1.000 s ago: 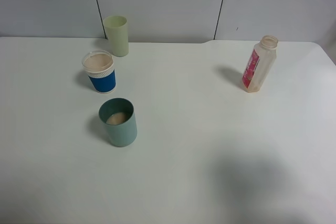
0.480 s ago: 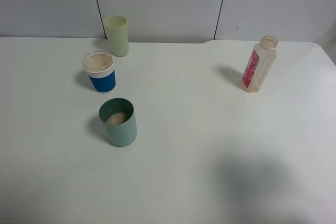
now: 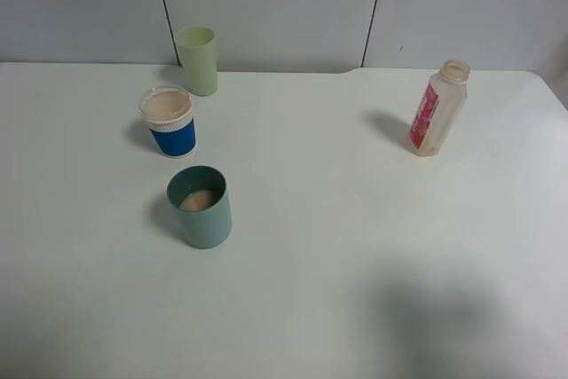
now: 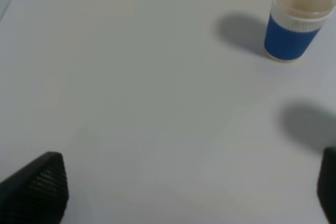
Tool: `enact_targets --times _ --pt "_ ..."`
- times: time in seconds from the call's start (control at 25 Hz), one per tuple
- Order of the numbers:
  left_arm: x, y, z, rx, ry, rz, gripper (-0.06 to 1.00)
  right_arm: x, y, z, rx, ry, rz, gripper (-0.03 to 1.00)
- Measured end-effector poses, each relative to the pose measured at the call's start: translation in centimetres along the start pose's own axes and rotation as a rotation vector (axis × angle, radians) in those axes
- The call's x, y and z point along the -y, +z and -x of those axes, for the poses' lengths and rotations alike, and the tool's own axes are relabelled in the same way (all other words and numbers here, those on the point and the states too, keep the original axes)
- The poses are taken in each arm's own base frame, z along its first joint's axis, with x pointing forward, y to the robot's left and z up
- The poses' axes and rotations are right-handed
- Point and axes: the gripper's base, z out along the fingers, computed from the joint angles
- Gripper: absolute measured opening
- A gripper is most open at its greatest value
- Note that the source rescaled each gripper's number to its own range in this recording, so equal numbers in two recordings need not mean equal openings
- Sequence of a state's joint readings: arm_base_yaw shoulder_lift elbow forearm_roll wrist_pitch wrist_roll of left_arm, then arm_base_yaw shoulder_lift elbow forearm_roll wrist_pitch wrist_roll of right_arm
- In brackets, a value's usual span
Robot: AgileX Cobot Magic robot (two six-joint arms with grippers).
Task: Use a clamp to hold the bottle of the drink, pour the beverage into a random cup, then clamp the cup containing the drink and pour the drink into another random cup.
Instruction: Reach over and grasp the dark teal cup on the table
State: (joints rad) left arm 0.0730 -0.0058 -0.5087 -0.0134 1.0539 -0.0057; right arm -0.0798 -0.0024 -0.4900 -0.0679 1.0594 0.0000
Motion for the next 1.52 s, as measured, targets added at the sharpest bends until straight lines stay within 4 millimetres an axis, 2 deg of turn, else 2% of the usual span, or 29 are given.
enact_targets --times 1.4,1.52 --pt "-0.01 0.0 0.0 0.0 0.001 0.001 0.84 0.0 0.0 0.0 0.0 0.002 -0.003 0.67" --pt "0.41 0.12 0.07 -0.009 0.001 -0.045 0.84 0.0 0.0 0.0 0.0 0.002 -0.003 0.67"
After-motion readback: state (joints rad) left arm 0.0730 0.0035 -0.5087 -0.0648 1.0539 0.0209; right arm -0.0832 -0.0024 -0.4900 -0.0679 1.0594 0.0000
